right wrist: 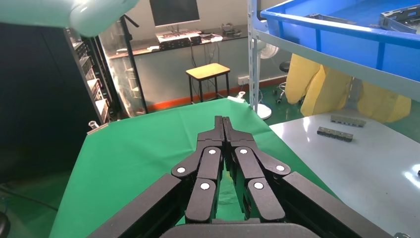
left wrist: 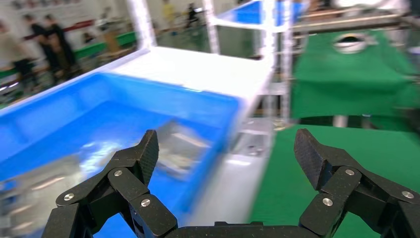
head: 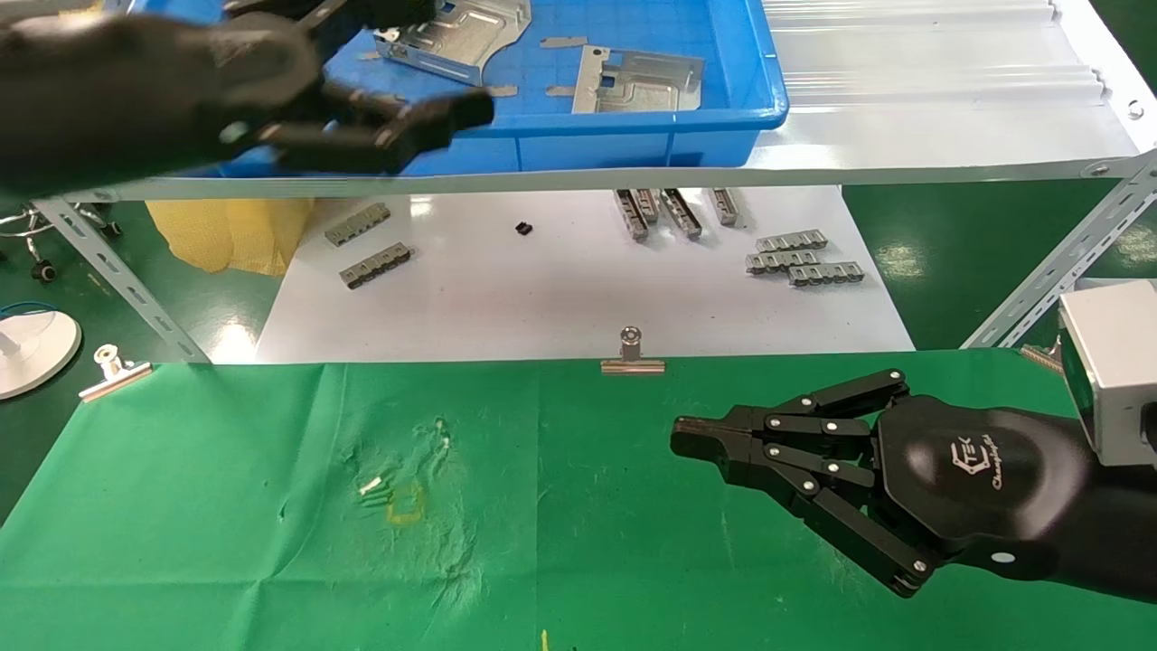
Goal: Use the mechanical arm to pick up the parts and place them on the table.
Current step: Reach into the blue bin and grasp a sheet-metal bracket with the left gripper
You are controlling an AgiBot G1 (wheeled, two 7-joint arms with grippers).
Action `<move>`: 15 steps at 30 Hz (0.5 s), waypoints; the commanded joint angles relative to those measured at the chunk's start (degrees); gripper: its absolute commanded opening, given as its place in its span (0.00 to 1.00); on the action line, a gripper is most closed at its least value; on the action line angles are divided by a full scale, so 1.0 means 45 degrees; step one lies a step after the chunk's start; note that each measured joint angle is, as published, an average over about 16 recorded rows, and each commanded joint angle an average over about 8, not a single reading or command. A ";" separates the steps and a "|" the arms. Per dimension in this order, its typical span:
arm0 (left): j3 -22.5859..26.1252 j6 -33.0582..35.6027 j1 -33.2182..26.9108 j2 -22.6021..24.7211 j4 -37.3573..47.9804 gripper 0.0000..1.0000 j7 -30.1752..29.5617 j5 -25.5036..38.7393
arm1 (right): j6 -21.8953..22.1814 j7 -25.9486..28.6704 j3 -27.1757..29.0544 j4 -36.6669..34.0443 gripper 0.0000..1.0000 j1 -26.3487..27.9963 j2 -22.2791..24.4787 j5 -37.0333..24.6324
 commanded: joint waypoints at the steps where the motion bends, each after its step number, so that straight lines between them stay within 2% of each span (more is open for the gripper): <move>1: 0.0331 -0.0249 -0.0951 0.0708 0.1341 1.00 0.0110 0.0630 | 0.0000 0.0000 0.0000 0.0000 0.00 0.0000 0.0000 0.0000; 9: 0.1024 -0.2046 -0.3217 0.2720 0.5784 1.00 0.1316 0.2143 | 0.0000 0.0000 0.0000 0.0000 0.00 0.0000 0.0000 0.0000; 15: 0.1258 -0.4317 -0.4174 0.3813 0.8034 1.00 0.1890 0.2785 | 0.0000 0.0000 0.0000 0.0000 0.00 0.0000 0.0000 0.0000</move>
